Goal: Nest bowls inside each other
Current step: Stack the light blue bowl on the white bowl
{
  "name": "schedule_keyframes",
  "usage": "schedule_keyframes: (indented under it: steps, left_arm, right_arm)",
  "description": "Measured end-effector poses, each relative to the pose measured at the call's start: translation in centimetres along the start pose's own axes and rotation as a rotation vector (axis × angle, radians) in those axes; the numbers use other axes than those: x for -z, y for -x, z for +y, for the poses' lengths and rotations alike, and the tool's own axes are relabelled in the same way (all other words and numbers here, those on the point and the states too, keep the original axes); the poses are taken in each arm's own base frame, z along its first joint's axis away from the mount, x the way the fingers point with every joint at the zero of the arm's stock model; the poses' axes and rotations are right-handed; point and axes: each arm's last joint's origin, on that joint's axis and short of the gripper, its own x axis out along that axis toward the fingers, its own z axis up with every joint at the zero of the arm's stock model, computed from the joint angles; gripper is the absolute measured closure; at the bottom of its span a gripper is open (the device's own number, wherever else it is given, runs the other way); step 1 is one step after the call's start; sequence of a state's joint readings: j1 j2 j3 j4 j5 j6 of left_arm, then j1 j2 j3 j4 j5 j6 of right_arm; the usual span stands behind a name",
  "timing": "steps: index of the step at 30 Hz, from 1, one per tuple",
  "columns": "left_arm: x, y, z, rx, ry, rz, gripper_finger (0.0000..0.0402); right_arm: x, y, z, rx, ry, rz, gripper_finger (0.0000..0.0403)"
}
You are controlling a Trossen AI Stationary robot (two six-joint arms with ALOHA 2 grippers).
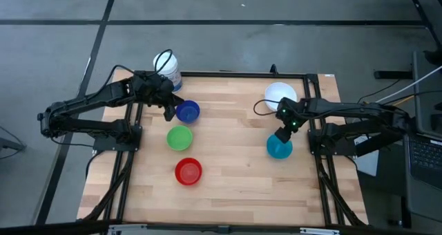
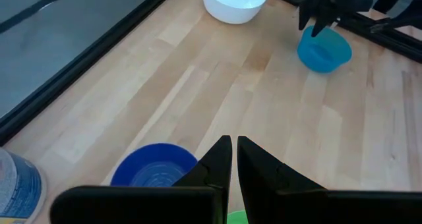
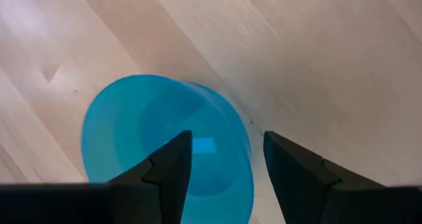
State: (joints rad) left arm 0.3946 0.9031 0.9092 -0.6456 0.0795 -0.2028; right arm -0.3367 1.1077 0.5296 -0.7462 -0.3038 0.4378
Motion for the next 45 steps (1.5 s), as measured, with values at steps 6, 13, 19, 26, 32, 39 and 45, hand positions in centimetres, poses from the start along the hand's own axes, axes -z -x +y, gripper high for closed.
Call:
schedule_keyframes:
  steps: [6, 13, 19, 26, 32, 39, 45]
  left_arm:
    - [0.0, 0.0, 0.0, 0.002, -0.013, 0.0, 0.0381]
    - [0.0, 0.0, 0.0, 0.003, -0.017, 0.001, 0.0381]
    - [0.0, 0.0, 0.0, 0.002, -0.026, 0.0, 0.0381]
    - [-0.3, 0.0, 0.0, -0.002, -0.035, -0.028, 0.0381]
    - [-1.0, 0.1, -0.2, 0.005, -0.058, -0.109, 0.0381]
    - [-1.7, 0.2, -0.2, -0.006, -0.074, -0.183, 0.0382]
    - [-2.4, 0.3, -0.4, 0.003, -0.097, -0.251, 0.0382]
  right_arm:
    - [-0.4, -0.5, 0.0, 0.0, -0.002, -0.001, 0.0243]
    - [-0.8, -1.0, 0.0, -0.001, -0.024, -0.007, 0.0324]
    - [-1.0, -1.2, 0.0, 0.003, -0.029, -0.009, 0.0393]
    - [-1.9, -0.5, 0.8, -0.061, -0.051, -0.068, 0.0399]
    - [-6.0, 4.4, 3.3, -0.113, -0.02, -0.295, 0.04]
    - [-8.6, 10.7, 2.4, 0.062, -0.078, -0.481, 0.0401]
    - [-8.0, 12.2, -0.7, 0.209, -0.214, -0.415, 0.0402]
